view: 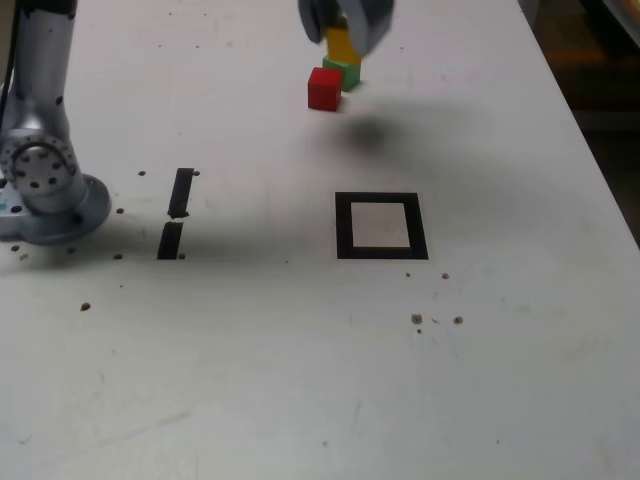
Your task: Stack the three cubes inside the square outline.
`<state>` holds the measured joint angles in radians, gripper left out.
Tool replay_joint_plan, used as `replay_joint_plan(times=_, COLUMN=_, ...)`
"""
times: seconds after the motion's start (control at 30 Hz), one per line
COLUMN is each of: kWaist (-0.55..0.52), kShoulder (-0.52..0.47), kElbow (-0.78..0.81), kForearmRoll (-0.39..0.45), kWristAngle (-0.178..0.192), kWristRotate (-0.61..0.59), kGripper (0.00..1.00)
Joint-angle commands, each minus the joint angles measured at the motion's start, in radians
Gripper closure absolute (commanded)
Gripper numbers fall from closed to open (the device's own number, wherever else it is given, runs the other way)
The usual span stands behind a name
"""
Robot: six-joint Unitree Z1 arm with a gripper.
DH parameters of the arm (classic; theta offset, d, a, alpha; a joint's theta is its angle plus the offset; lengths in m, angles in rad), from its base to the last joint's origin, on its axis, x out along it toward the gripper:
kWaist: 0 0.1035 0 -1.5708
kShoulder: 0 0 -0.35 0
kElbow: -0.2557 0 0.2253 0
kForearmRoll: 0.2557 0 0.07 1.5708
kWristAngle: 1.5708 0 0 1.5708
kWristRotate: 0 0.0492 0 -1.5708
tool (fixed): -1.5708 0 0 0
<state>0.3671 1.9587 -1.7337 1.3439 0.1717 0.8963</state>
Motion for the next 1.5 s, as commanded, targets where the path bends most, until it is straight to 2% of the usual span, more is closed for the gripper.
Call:
replay_joint_plan(times=0.0, kWaist=-0.05, kShoulder=0.015, kElbow=0.01, kForearmRoll=-0.003, kWristAngle=0.0, kWristRotate=-0.05, kGripper=0.79)
replay_joint_plan(times=0.2, kWaist=-0.128, kShoulder=0.082, kElbow=0.078, kForearmRoll=-0.07, kWristAngle=-0.013, kWristRotate=-0.171, kGripper=0.79)
replay_joint_plan(times=0.57, kWaist=-0.134, kShoulder=0.154, kElbow=0.14, kForearmRoll=-0.18, kWristAngle=-0.005, kWristRotate=-0.203, kGripper=0.77)
replay_joint_plan(times=0.67, kWaist=-0.134, kShoulder=0.154, kElbow=0.153, kForearmRoll=-0.186, kWristAngle=0.005, kWristRotate=-0.211, kGripper=0.64)
replay_joint_plan(times=0.87, kWaist=-0.134, kShoulder=0.15, kElbow=0.167, kForearmRoll=-0.179, kWristAngle=0.018, kWristRotate=-0.217, kGripper=0.17)
replay_joint_plan(times=0.97, kWaist=-0.134, kShoulder=0.124, kElbow=0.166, kForearmRoll=-0.166, kWristAngle=0.018, kWristRotate=-0.207, kGripper=0.04)
replay_joint_plan(times=1.07, kWaist=-0.134, kShoulder=0.085, kElbow=0.161, kForearmRoll=-0.138, kWristAngle=0.012, kWristRotate=-0.2, kGripper=0.01)
replay_joint_plan(times=1.23, kWaist=-0.115, kShoulder=0.002, kElbow=0.162, kForearmRoll=-0.113, kWristAngle=0.008, kWristRotate=-0.2, kGripper=0.0)
replay_joint_plan(times=1.37, kWaist=-0.001, kShoulder=-0.08, kElbow=0.216, kForearmRoll=-0.113, kWristAngle=0.011, kWristRotate=-0.201, kGripper=0.0)
replay_joint_plan(times=1.47, kWaist=0.12, kShoulder=-0.102, kElbow=0.254, kForearmRoll=-0.13, kWristAngle=0.011, kWristRotate=-0.183, kGripper=0.01)
